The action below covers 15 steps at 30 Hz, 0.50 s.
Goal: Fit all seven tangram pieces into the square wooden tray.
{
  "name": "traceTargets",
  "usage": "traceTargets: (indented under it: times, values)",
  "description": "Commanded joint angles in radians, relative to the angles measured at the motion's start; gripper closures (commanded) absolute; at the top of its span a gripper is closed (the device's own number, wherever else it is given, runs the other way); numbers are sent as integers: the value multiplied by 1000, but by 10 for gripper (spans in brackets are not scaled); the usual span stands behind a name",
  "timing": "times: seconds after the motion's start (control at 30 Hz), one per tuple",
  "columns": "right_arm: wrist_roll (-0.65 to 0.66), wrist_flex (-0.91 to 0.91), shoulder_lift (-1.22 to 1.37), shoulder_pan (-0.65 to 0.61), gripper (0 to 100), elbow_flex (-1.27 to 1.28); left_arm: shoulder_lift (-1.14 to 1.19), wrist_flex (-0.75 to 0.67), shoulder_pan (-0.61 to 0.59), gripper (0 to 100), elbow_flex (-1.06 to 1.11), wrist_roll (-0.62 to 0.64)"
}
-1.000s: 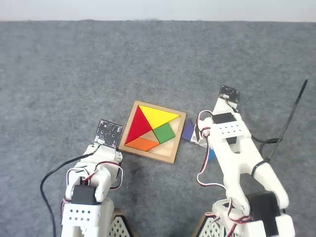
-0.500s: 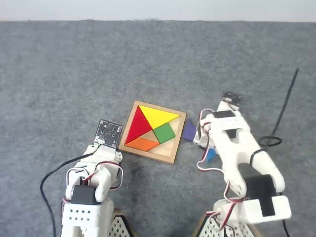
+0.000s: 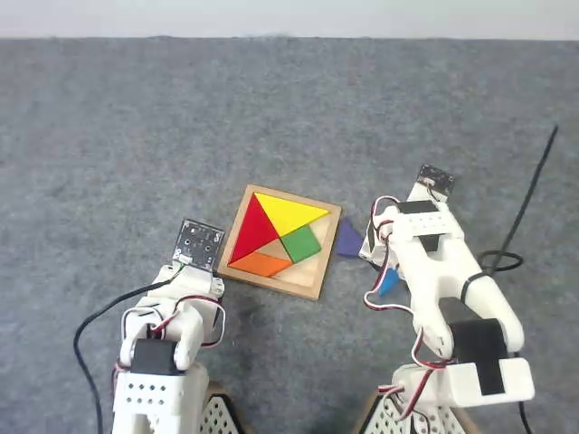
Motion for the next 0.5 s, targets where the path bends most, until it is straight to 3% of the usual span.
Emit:
traceTargets:
  times: [0.0, 0.13, 0.33, 0.47]
  values:
    - [-6, -21, 1, 21, 797, -41, -12, 5, -3, 987, -7, 8]
    - [72, -22, 1, 21, 845, -41, -12, 5, -3, 987, -7, 8]
    - [89, -22, -4, 22, 847, -49, -12, 5, -3, 987, -7, 8]
    - [229, 7, 1, 28, 851, -92, -12, 5, -3, 987, -7, 8]
